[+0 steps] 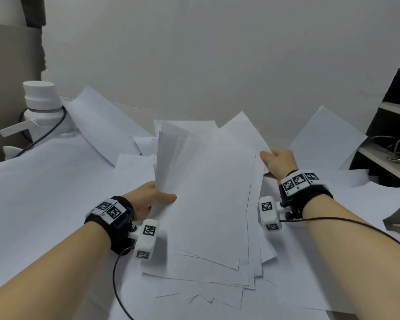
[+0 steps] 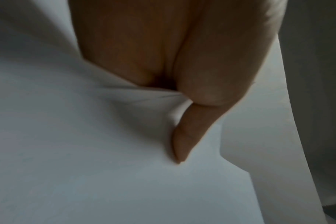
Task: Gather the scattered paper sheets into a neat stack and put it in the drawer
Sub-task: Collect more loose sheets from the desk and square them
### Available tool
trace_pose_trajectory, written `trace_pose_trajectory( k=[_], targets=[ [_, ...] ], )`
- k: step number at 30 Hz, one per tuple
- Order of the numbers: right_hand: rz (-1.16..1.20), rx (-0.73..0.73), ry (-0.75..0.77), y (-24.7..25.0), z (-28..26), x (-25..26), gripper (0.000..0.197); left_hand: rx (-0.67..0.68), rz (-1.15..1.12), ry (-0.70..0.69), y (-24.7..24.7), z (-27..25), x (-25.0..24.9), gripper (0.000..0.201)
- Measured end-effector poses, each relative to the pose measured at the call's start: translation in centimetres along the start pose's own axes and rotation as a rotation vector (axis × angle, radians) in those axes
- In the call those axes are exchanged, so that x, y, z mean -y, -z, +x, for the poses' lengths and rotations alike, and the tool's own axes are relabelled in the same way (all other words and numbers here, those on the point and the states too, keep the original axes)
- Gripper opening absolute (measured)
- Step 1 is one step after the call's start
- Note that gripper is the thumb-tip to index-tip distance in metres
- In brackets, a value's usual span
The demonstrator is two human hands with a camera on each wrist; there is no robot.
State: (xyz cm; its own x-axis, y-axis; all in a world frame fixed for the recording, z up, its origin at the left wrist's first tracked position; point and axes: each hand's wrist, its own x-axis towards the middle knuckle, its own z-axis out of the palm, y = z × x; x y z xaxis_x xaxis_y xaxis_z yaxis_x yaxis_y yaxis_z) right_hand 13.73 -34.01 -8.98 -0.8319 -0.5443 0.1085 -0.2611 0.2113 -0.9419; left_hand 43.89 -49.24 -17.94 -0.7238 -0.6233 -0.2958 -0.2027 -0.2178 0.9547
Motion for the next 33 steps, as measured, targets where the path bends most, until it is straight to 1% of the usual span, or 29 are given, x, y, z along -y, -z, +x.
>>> trace_pose_trajectory(
  k=[2, 5, 7, 8, 9, 10, 12, 14, 18, 19, 21, 22, 23, 25, 26, 29, 31, 33],
  targets=[
    [-0.145, -0.151, 0.121, 0.3, 0.5, 0.9, 0.030, -0.003, -0.003, 0.046, 0.3, 0.0, 0.0, 0.030],
    [-0.125, -0.329, 0.275, 1.3, 0.5, 2.8, 0.036, -0.029, -0.028, 0.105, 0.7, -0.1, 0.2, 0.034],
    [-0.102, -0.367, 0.446, 2.0, 0.0, 4.2, 0.033, -0.046, -0.066, 0.132, 0.8, -0.1, 0.3, 0.029],
    [-0.089, -0.342, 0.517, 2.0, -0.4, 4.8, 0.026, -0.060, -0.088, 0.151, 0.8, -0.3, 0.1, 0.027],
    [-0.070, -0.284, 0.554, 2.0, -0.9, 5.5, 0.017, -0.072, -0.110, 0.176, 0.8, -0.3, 0.1, 0.027],
    [-0.045, -0.201, 0.559, 1.8, -1.5, 5.9, 0.012, -0.080, -0.129, 0.204, 0.8, -0.4, 0.0, 0.028],
    [-0.028, 0.029, 0.562, 1.4, -2.7, 6.2, 0.012, -0.086, -0.147, 0.242, 0.7, -0.8, -0.2, 0.026],
    [-0.070, 0.259, 0.518, 0.9, -3.8, 5.4, 0.021, -0.079, -0.156, 0.260, 0.5, -1.2, -0.4, 0.026],
    [-0.315, 0.599, 0.384, 0.6, -5.4, 2.1, 0.023, -0.082, -0.258, 0.214, -0.2, -1.7, -0.8, 0.023],
    [-0.383, 0.670, 0.351, 0.4, -5.8, 1.2, 0.024, -0.094, -0.295, 0.191, -0.4, -1.5, -0.9, 0.027],
    [-0.480, 0.783, 0.297, 0.2, -6.7, -0.5, 0.030, -0.088, -0.367, 0.138, -0.9, -1.3, -1.1, 0.044],
    [-0.502, 0.830, 0.271, 0.0, -7.0, -1.3, 0.034, -0.074, -0.397, 0.125, -1.3, -1.4, -1.2, 0.051],
    [-0.512, 0.870, 0.245, -0.1, -7.2, -2.0, 0.039, -0.056, -0.412, 0.126, -1.7, -1.6, -1.3, 0.053],
    [-0.537, 0.915, 0.198, -0.4, -7.5, -3.0, 0.045, -0.033, -0.401, 0.141, -2.5, -1.6, -1.1, 0.045],
    [-0.552, 0.931, 0.178, -0.5, -7.7, -3.2, 0.046, -0.025, -0.366, 0.158, -2.8, -1.8, -1.1, 0.040],
    [-0.589, 0.981, 0.127, -0.7, -8.1, -3.6, 0.052, -0.041, -0.209, 0.215, -3.1, -1.5, -0.6, 0.043],
    [-0.620, 1.003, 0.118, -0.6, -7.9, -3.7, 0.056, -0.090, -0.119, 0.184, -3.2, -1.2, -0.3, 0.035],
    [-0.665, 0.962, 0.129, -0.3, -7.2, -3.8, 0.062, -0.113, -0.071, 0.133, -2.9, -1.0, 0.0, 0.034]
  ],
)
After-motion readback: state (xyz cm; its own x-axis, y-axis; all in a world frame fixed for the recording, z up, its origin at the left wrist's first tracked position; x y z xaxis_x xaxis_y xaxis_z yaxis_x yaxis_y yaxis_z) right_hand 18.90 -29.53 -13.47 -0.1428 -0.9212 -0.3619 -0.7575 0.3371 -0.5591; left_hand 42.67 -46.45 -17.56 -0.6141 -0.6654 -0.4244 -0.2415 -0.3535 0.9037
